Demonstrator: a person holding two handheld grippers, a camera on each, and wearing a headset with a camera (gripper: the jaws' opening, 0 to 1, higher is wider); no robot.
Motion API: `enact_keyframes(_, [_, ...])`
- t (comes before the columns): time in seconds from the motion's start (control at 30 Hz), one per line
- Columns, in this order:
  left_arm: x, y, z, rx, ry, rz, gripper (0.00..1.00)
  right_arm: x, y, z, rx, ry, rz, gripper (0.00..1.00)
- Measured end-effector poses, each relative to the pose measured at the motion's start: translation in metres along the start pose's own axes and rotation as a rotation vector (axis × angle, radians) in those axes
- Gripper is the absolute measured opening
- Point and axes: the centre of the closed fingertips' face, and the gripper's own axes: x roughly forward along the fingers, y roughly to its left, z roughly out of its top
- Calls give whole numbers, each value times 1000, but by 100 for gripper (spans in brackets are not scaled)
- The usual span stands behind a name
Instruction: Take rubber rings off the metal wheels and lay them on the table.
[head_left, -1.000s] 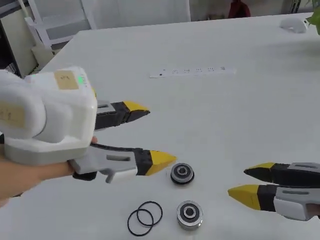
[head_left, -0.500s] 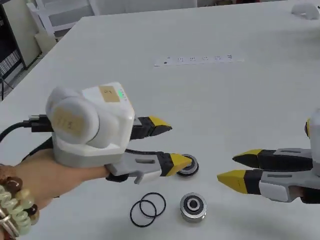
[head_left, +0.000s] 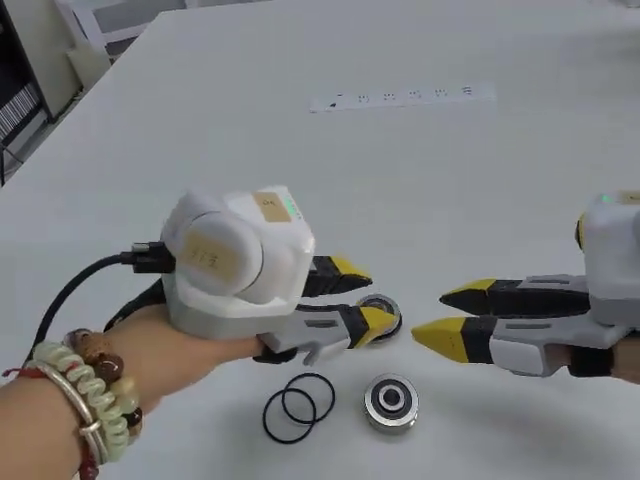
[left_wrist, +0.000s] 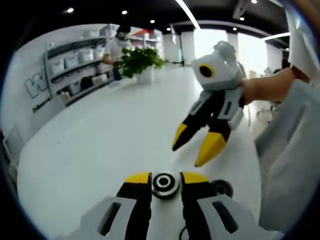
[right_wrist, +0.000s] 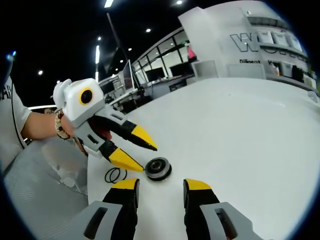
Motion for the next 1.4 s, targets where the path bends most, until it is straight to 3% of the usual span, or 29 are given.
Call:
enact_keyframes(0.23, [5,10,-12,-39,28,33,20,6,2,-6,8,16,20,33])
enact_keyframes(0.43, [8,5,-14,-97,23,13,15,10,3,-6,8,19,32,32])
enact_keyframes(0.87, [4,-5,-16,-59,29,-18,14,17,7,-12,-22,49,47,30])
enact_keyframes(1.4, [3,-8,-16,-55,21,-22,14,28,8,-15,-137,67,58,22])
